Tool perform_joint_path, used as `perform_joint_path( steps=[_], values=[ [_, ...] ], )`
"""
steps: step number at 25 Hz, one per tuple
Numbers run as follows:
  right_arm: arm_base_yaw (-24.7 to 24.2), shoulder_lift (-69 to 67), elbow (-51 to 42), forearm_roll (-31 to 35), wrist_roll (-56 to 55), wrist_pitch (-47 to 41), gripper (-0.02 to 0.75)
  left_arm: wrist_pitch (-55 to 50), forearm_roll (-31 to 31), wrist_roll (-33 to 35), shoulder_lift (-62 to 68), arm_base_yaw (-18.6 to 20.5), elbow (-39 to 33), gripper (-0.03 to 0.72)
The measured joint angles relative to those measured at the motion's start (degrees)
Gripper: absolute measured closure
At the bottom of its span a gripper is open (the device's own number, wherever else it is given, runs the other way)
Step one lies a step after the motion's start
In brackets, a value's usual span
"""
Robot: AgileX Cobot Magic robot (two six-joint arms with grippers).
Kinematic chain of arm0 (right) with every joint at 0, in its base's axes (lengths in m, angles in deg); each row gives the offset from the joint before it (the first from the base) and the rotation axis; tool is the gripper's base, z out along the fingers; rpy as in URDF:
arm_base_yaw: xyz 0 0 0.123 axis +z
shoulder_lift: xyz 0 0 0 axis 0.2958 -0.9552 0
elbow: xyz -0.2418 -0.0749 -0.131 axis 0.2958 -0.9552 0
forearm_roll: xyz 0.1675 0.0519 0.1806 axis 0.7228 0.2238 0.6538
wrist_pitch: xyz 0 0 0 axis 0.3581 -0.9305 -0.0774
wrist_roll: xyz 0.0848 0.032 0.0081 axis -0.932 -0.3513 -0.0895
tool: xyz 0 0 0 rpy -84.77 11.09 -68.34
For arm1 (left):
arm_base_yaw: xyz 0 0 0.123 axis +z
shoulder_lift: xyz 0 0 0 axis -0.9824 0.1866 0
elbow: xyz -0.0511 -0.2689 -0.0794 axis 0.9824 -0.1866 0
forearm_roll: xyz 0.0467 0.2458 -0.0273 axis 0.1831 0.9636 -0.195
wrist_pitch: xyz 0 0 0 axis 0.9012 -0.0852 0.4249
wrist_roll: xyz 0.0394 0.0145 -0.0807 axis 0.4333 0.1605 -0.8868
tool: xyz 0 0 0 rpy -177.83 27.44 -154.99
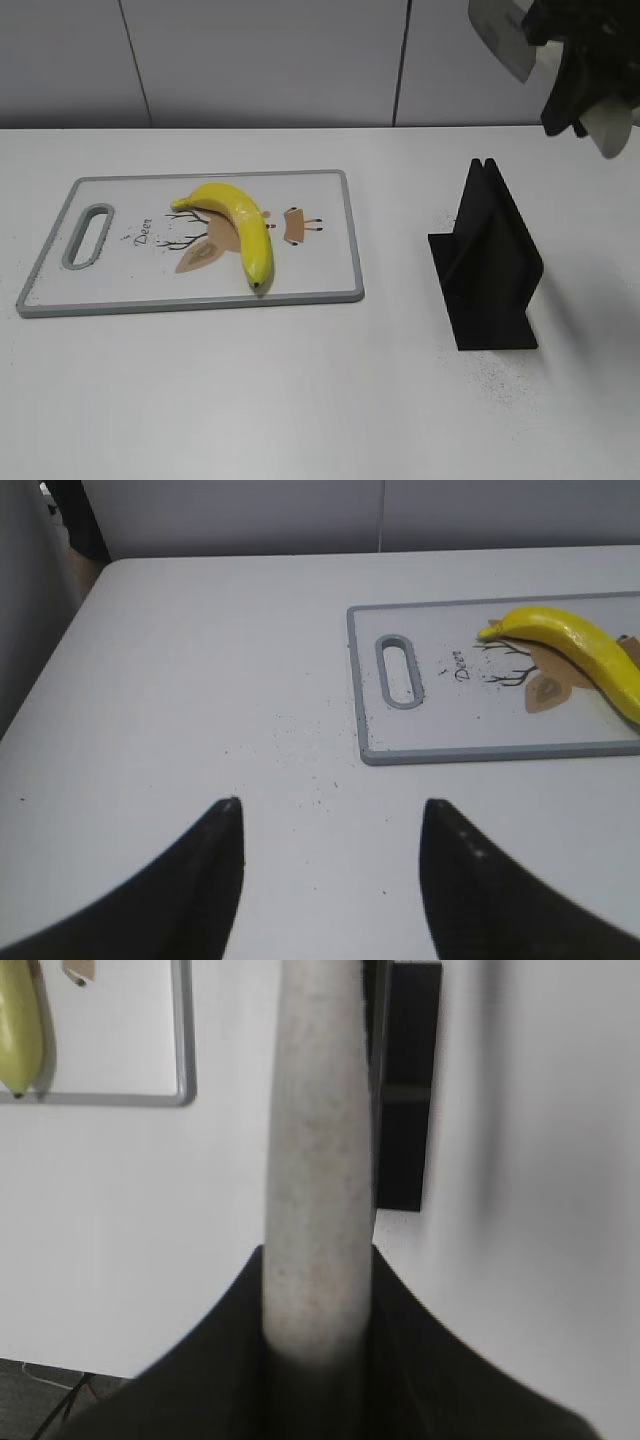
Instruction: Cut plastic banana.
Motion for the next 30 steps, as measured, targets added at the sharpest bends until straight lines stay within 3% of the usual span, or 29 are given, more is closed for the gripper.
perform_joint_path(
  steps=[6, 14, 23, 30],
  values=[
    [0.00, -1.05, 6.00, -0.06, 11.88, -0.14, 0.547, 4.19, 0.14, 1.32, 11.51, 0.00, 4.94, 0.144],
    [0.00, -9.21, 10.65, 0.71, 26.01, -0.31, 0.547, 12.50, -0.63, 10.66, 37.05, 0.00, 14.51, 0.144],
    [0.70, -17.97, 18.29, 0.66, 41.36, -0.31, 0.547, 13.69, -10.32, 30.99, 64.40, -0.05, 33.04, 0.144],
    [4.54, -23.98, 24.16, 1.26, 58.70, -0.26, 0.547, 7.64, -14.20, 54.66, 79.53, -1.24, 46.11, 0.144]
  ],
)
